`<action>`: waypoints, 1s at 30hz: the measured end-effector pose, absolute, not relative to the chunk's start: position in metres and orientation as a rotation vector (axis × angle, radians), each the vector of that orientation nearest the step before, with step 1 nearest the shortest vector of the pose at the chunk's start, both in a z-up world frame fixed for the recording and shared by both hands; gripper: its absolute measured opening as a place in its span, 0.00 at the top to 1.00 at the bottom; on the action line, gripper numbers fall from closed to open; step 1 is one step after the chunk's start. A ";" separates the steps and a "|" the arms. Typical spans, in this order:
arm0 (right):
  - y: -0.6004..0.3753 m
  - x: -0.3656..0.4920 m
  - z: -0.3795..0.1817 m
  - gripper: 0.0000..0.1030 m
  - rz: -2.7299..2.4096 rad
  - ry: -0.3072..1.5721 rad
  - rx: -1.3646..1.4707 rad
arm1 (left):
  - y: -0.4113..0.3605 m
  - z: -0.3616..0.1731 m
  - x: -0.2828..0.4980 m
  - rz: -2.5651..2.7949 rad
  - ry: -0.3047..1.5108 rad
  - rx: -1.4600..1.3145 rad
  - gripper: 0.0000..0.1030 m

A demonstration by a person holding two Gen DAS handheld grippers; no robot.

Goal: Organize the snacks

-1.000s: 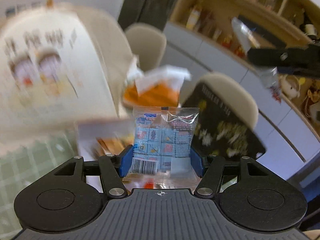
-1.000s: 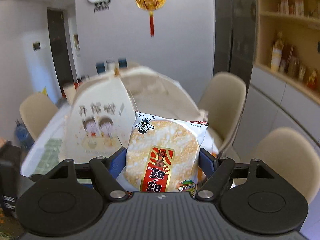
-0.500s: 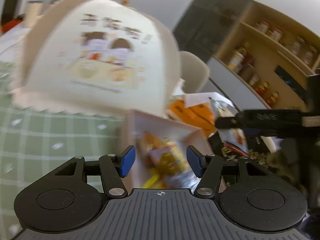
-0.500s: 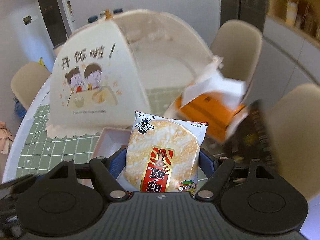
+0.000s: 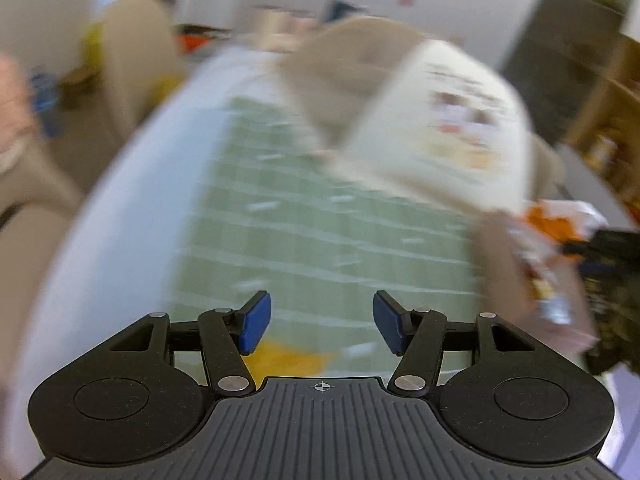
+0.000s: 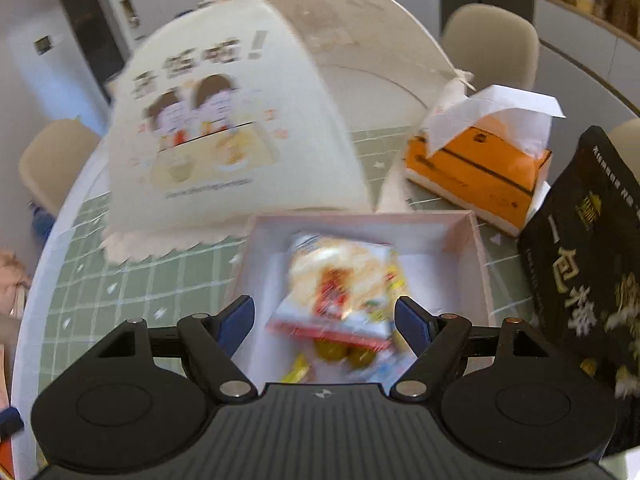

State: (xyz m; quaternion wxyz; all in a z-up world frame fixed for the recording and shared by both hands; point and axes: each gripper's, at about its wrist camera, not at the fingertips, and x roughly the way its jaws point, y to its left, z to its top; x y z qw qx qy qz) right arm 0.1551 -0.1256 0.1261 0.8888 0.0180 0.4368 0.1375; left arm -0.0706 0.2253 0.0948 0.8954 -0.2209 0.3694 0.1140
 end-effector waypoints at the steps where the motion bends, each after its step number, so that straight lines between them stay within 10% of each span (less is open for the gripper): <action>1: -0.120 0.141 0.126 0.24 0.299 0.885 0.008 | 0.234 0.091 -0.080 0.258 0.780 -0.467 0.40; 18: -0.102 -0.026 0.066 0.19 0.323 1.042 -0.022 | 0.210 0.047 -0.060 0.100 0.947 -0.272 0.36; 30: -0.077 0.026 0.057 0.19 0.348 1.037 -0.008 | 0.136 0.048 -0.071 -0.025 0.960 -0.213 0.36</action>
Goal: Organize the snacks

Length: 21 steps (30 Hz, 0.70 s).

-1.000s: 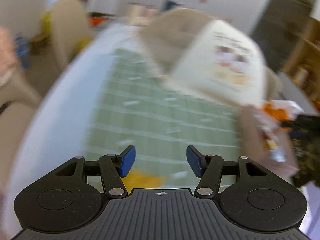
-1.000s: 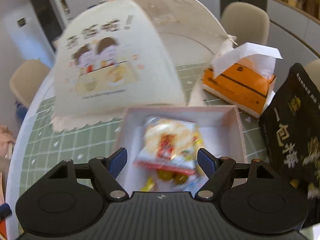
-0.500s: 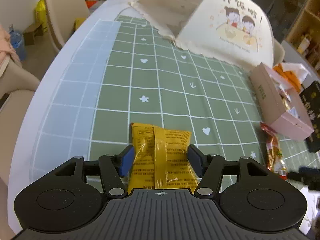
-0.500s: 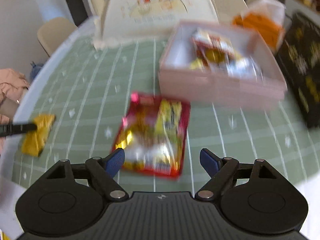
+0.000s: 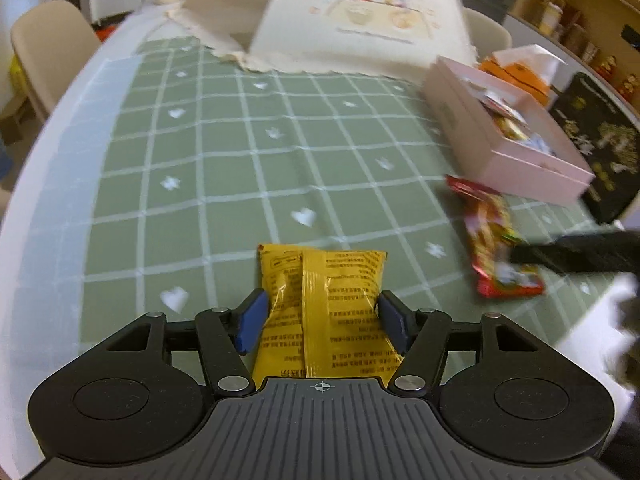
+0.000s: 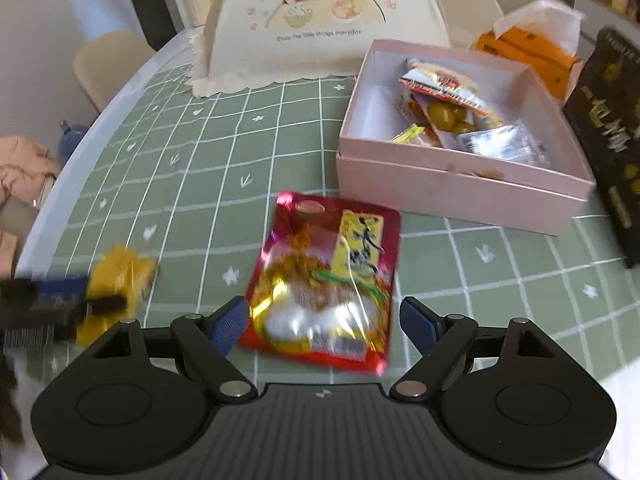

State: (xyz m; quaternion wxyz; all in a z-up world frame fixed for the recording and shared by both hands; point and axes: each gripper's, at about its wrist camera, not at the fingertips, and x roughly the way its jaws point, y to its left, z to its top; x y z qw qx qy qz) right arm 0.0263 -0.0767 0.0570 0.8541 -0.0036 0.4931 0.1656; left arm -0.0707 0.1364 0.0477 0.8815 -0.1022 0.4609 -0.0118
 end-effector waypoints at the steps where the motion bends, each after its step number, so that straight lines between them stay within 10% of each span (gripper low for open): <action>1: -0.074 0.036 0.052 0.19 0.341 1.052 0.010 | 0.132 0.048 -0.074 -0.035 0.965 -0.229 0.36; 21: -0.143 -0.002 0.029 0.10 0.345 1.062 -0.121 | 0.072 0.042 -0.042 -0.077 1.011 -0.177 0.36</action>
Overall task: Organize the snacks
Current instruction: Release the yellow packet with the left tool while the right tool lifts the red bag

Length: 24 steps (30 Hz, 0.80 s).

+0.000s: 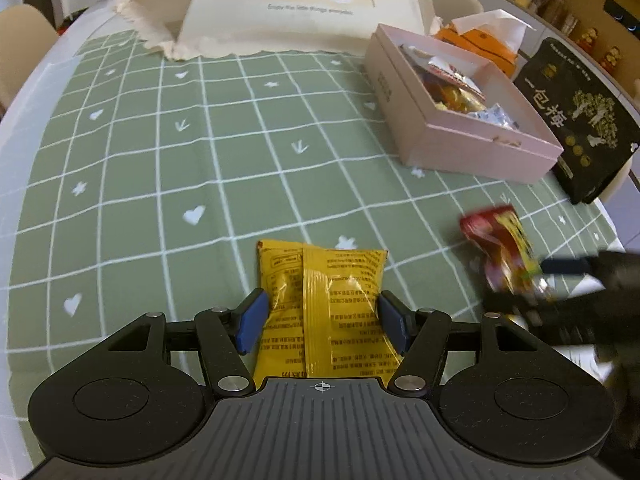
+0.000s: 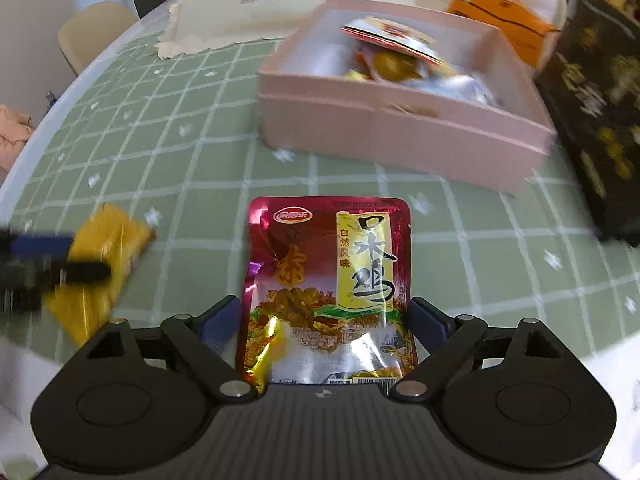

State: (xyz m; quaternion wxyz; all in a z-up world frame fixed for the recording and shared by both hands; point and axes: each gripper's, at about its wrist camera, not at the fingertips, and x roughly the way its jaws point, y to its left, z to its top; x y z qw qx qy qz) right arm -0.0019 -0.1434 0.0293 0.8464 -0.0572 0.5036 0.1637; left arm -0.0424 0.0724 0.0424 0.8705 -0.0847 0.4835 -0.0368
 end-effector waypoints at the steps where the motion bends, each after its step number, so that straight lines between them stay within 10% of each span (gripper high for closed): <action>1: -0.148 -0.004 0.029 0.08 0.345 1.062 -0.120 | 0.071 0.043 -0.040 -0.076 1.010 -0.176 0.36; 11: -0.139 0.000 0.022 0.03 0.265 1.010 -0.119 | 0.062 0.055 -0.040 -0.073 1.005 -0.140 0.38; 24: -0.162 -0.008 0.074 0.65 0.376 0.966 -0.009 | 0.047 0.084 -0.038 -0.143 0.952 -0.122 0.38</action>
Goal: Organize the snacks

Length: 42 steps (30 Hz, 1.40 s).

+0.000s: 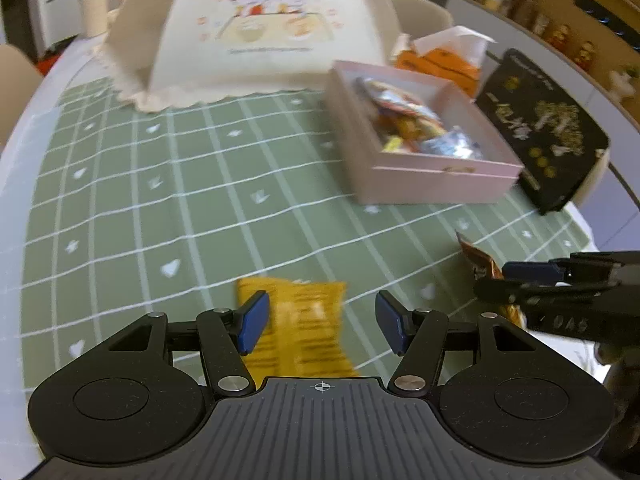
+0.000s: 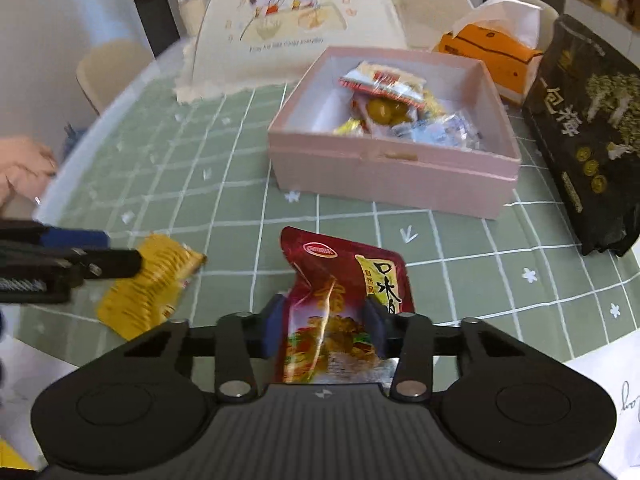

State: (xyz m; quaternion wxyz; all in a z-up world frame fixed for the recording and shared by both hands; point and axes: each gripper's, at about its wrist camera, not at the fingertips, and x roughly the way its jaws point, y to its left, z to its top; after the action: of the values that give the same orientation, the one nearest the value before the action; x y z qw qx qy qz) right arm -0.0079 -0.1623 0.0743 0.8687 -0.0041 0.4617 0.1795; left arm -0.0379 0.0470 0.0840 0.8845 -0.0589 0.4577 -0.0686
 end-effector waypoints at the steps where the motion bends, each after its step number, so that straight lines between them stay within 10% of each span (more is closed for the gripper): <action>1: -0.170 -0.008 0.078 0.68 0.360 0.963 0.000 | 0.043 0.084 -0.036 -0.157 0.951 -0.122 0.38; 12: -0.237 -0.004 0.069 0.67 0.284 1.029 0.150 | 0.003 0.075 -0.023 -0.262 0.983 -0.088 0.41; 16: -0.213 -0.008 0.052 0.40 0.285 1.043 0.031 | 0.018 0.073 -0.028 -0.186 0.984 -0.074 0.41; 42: -0.265 0.000 0.028 0.61 0.172 0.998 -0.045 | -0.088 0.006 0.056 -0.589 1.125 -0.523 0.56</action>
State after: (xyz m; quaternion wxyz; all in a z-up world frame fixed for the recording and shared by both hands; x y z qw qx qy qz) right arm -0.0004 -0.2650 0.0275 0.8743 -0.0216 0.4779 0.0822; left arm 0.0558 -0.0884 0.0056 0.7734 -0.2415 0.5191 -0.2720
